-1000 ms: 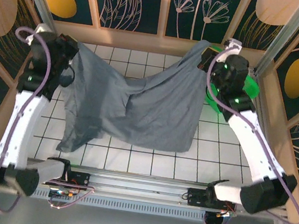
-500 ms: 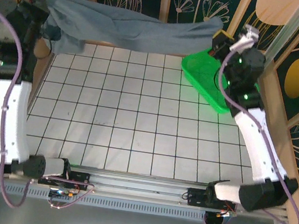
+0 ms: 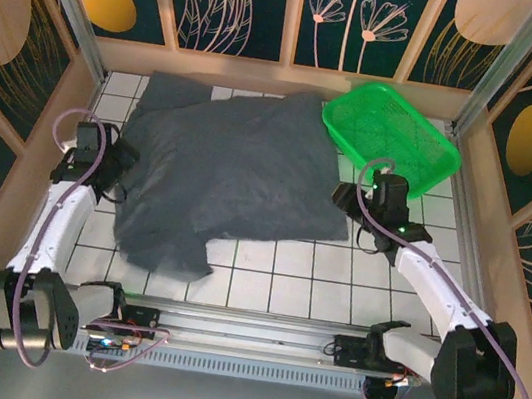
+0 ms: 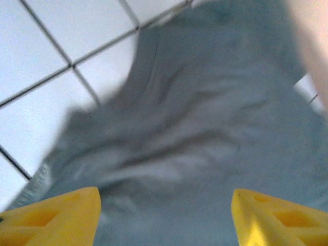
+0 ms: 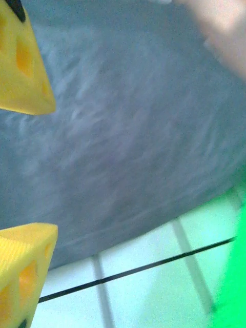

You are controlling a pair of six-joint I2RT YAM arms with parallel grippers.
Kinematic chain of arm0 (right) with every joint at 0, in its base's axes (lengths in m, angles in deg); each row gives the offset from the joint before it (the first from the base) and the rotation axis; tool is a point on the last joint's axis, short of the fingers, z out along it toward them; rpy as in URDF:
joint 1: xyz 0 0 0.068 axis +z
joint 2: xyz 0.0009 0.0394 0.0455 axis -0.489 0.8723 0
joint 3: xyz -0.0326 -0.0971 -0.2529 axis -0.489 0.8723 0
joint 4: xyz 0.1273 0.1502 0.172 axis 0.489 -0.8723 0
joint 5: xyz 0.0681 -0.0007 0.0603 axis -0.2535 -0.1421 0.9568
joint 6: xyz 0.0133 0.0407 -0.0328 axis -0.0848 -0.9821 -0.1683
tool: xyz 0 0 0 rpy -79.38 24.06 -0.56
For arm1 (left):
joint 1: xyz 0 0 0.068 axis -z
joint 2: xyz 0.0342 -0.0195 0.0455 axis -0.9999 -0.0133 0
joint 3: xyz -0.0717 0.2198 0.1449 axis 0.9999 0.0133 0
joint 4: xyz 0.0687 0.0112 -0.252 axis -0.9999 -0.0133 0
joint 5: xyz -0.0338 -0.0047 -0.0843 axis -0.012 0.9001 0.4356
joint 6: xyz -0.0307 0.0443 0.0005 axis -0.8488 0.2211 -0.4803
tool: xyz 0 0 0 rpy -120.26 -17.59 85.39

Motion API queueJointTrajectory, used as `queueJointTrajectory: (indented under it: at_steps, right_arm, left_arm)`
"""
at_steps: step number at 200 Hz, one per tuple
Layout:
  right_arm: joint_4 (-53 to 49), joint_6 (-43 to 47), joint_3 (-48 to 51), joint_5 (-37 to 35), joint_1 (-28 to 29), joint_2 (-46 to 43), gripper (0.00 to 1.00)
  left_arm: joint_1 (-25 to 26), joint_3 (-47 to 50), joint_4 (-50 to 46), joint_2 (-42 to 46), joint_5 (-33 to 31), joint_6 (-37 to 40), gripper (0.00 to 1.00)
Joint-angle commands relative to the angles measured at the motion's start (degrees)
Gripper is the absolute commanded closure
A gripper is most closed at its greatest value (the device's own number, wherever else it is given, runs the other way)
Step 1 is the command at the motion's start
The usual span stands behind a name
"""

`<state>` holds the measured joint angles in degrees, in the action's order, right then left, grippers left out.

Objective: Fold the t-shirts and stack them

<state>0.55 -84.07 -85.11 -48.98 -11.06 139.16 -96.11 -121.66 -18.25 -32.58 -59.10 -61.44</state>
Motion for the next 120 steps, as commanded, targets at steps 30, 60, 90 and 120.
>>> queueJointTrajectory:
  at_steps: [30,60,90,120]
  right_arm:
    - [0.5,0.1,-6.4,-2.0,0.3,6.1,0.42]
    - [7.6,-2.2,-14.3,-0.3,0.6,20.2,0.55]
    - [15.2,-7.0,-24.9,-2.1,1.2,35.6,0.58]
    - [18.1,-13.3,-38.6,-3.9,-0.8,49.8,0.59]
  left_arm:
    - [-0.2,7.4,1.3,4.6,10.8,0.5,0.36]
    - [-0.2,10.3,2.3,5.3,11.8,0.5,0.40]
    - [-0.2,10.8,3.0,2.6,12.5,1.4,0.41]
    - [-0.2,10.8,4.7,0.2,12.7,1.2,0.42]
